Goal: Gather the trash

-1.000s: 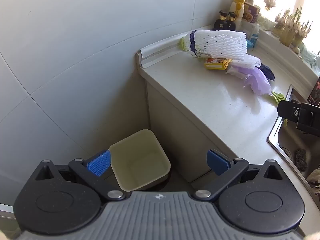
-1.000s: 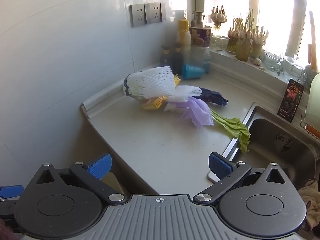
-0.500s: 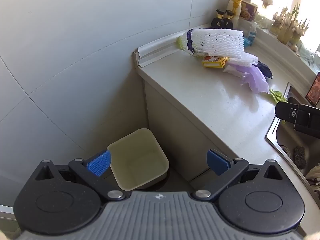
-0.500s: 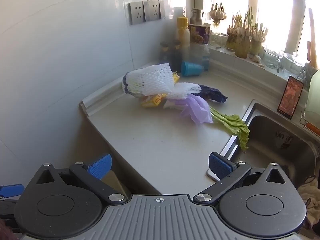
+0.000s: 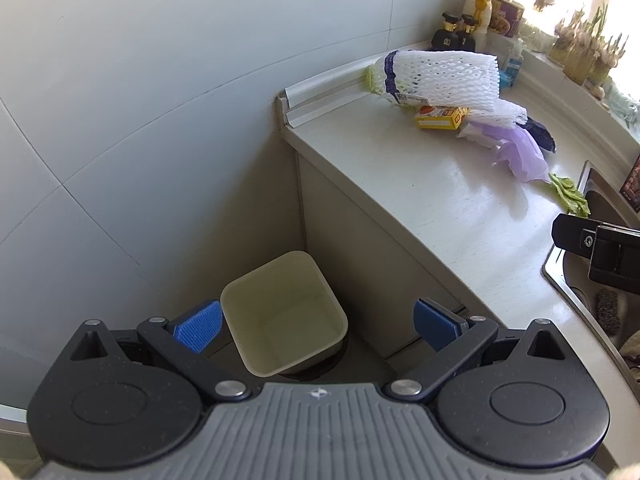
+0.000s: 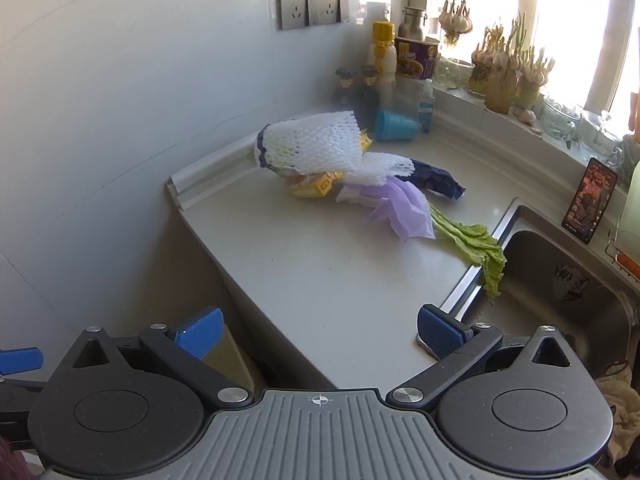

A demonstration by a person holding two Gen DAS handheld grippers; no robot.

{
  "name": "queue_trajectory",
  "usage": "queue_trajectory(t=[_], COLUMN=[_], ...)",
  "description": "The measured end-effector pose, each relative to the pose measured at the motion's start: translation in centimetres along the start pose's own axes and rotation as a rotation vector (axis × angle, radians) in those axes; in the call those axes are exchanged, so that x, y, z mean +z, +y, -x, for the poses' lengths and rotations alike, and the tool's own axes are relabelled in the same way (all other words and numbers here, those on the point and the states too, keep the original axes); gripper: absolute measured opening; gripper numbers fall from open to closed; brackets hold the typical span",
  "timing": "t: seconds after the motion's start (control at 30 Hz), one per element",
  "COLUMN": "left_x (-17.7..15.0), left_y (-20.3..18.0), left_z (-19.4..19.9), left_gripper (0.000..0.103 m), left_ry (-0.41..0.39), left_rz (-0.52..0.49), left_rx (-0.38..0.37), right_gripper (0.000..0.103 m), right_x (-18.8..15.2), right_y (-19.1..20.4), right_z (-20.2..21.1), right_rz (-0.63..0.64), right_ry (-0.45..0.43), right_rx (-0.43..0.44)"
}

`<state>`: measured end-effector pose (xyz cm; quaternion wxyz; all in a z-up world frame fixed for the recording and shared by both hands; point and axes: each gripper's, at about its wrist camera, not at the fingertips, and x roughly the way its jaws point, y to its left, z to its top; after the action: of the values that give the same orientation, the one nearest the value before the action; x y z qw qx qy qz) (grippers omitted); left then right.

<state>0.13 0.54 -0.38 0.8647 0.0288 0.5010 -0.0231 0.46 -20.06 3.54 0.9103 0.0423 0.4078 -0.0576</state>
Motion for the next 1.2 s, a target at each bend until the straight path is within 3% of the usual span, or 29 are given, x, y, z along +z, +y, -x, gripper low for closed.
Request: queue_trajectory(t=[1.2], left_x=[0.32], left_y=[0.54], left_z=[-0.93], left_gripper=[0.102], left_ry=[0.022], left_rz=[0.007], left_rx=[-0.020], right_gripper=[0.103], right_x=[0.31], right_y=[0.23], right_z=[-0.97], right_rz=[0.000], right_ry=[0.030], right_rx=[0.016])
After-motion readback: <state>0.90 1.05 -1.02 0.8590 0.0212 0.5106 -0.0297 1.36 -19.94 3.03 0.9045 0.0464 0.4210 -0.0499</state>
